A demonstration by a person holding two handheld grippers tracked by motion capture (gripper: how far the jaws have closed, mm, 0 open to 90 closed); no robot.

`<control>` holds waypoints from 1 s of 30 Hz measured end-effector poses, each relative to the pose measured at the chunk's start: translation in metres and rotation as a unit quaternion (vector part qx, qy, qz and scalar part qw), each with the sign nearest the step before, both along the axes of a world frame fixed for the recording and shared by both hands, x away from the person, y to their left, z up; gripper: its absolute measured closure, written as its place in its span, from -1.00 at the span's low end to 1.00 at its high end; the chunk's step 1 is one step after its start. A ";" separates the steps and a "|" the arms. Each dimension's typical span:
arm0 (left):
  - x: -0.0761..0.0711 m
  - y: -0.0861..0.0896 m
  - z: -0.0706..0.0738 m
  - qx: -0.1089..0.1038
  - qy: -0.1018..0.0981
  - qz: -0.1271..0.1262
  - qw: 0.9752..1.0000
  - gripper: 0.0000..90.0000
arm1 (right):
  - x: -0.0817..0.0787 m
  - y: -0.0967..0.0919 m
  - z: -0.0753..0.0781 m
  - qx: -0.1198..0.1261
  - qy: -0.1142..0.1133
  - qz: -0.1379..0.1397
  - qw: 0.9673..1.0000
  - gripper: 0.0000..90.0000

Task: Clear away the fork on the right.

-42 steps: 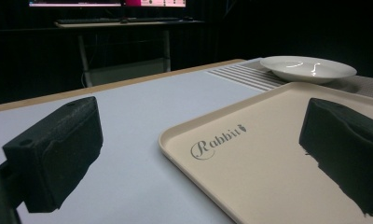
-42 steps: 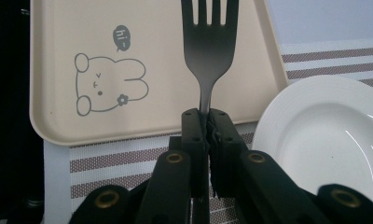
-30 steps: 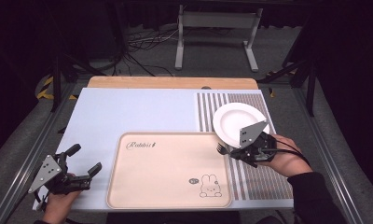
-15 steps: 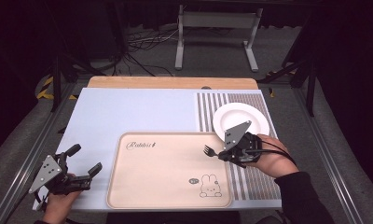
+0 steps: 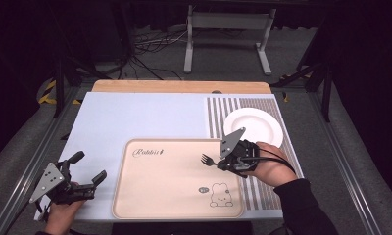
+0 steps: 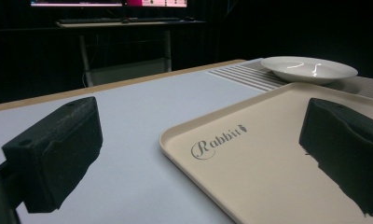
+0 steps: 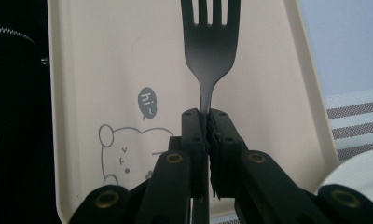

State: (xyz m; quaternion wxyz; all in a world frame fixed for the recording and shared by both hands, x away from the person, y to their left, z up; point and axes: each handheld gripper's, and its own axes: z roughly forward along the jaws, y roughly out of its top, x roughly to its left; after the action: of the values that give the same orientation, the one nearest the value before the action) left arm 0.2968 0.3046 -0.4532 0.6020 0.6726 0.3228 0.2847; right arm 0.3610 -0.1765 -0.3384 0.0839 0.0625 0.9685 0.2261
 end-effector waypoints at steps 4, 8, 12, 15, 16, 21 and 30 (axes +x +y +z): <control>0.000 0.000 0.000 0.000 0.000 0.000 1.000 -1.00 | 0.000 0.005 -0.002 0.000 0.008 -0.007 1.000 0.92; 0.000 0.000 0.000 -0.001 0.000 0.000 1.000 -1.00 | 0.000 0.009 -0.004 -0.005 0.019 -0.028 0.999 0.92; 0.000 0.000 0.000 -0.001 -0.001 0.000 1.000 -1.00 | 0.002 0.012 -0.006 0.000 0.034 -0.065 0.997 0.92; 0.000 0.000 0.000 0.000 -0.001 -0.001 1.000 -1.00 | 0.003 0.014 -0.008 -0.003 0.043 -0.082 0.996 0.92; 0.000 0.000 0.000 0.000 -0.001 0.000 1.000 -1.00 | 0.004 0.015 -0.010 -0.004 0.041 -0.083 0.996 0.92; 0.000 0.000 0.001 0.000 -0.002 -0.001 1.000 -1.00 | 0.004 0.019 -0.015 -0.007 0.057 -0.113 0.992 0.92; 0.000 0.001 0.001 -0.001 -0.003 0.000 1.000 -1.00 | 0.005 0.025 -0.022 0.002 0.075 -0.132 0.988 0.92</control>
State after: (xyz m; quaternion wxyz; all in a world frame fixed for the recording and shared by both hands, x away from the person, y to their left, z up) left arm 0.2967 0.3051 -0.4526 0.6036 0.6713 0.3212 0.2861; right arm 0.3663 -0.1515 -0.3606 0.0400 0.2067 0.9549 0.2092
